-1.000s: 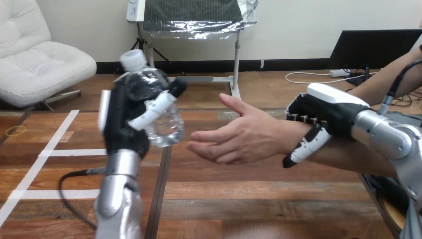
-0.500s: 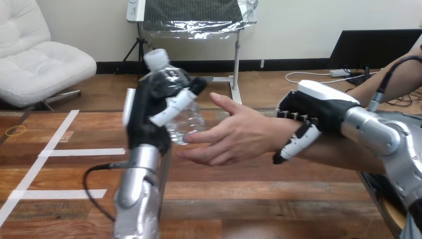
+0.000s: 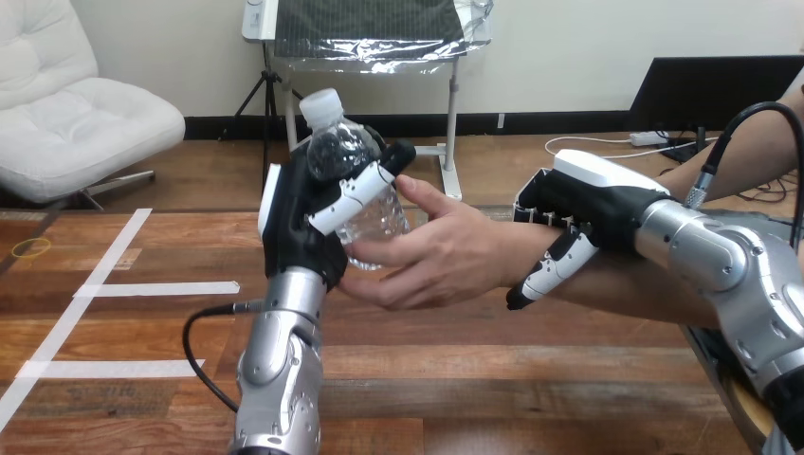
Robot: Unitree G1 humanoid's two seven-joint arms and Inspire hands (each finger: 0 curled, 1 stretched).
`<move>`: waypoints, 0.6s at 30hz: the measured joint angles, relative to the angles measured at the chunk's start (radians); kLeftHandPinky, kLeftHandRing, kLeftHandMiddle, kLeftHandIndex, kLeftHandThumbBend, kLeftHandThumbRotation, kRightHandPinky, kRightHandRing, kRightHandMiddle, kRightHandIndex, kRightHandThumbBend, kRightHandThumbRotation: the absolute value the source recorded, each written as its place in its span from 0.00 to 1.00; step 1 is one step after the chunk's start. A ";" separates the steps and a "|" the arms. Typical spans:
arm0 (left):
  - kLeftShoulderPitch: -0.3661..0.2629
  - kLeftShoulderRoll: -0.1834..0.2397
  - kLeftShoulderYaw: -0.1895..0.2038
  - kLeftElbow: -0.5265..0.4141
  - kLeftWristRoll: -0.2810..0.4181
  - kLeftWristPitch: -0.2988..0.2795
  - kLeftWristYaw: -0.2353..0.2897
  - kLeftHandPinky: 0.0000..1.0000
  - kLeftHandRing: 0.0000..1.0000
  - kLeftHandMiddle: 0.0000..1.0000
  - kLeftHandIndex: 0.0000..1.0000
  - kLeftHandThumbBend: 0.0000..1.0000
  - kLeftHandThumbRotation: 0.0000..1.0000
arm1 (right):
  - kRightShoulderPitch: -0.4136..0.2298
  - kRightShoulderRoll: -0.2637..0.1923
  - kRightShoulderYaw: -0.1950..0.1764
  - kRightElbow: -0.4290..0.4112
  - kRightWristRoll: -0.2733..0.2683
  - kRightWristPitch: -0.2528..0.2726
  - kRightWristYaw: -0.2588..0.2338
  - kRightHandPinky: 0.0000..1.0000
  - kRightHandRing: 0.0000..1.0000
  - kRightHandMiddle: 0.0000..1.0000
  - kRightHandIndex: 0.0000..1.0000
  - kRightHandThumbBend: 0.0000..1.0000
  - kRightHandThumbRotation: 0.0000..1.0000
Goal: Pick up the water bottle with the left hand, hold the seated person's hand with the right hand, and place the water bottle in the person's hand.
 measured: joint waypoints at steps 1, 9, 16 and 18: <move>-0.003 0.000 0.000 0.000 0.000 -0.001 0.001 0.25 0.28 0.32 0.34 0.72 0.00 | 0.000 0.002 0.000 -0.001 -0.002 0.002 0.000 0.20 0.26 0.33 0.35 0.87 0.06; -0.018 -0.012 0.000 0.003 -0.006 -0.006 0.001 0.26 0.28 0.32 0.34 0.71 0.00 | -0.007 0.011 0.006 -0.012 -0.011 0.023 0.000 0.19 0.25 0.33 0.36 0.86 0.06; -0.025 -0.022 0.000 0.004 -0.009 -0.018 0.001 0.26 0.28 0.32 0.34 0.71 0.00 | -0.014 0.016 0.011 -0.014 -0.018 0.032 0.001 0.19 0.25 0.33 0.36 0.87 0.06; -0.026 -0.024 -0.001 0.005 -0.009 -0.022 0.000 0.26 0.28 0.32 0.34 0.72 0.00 | -0.015 0.017 0.012 -0.014 -0.019 0.034 0.001 0.19 0.25 0.33 0.36 0.87 0.06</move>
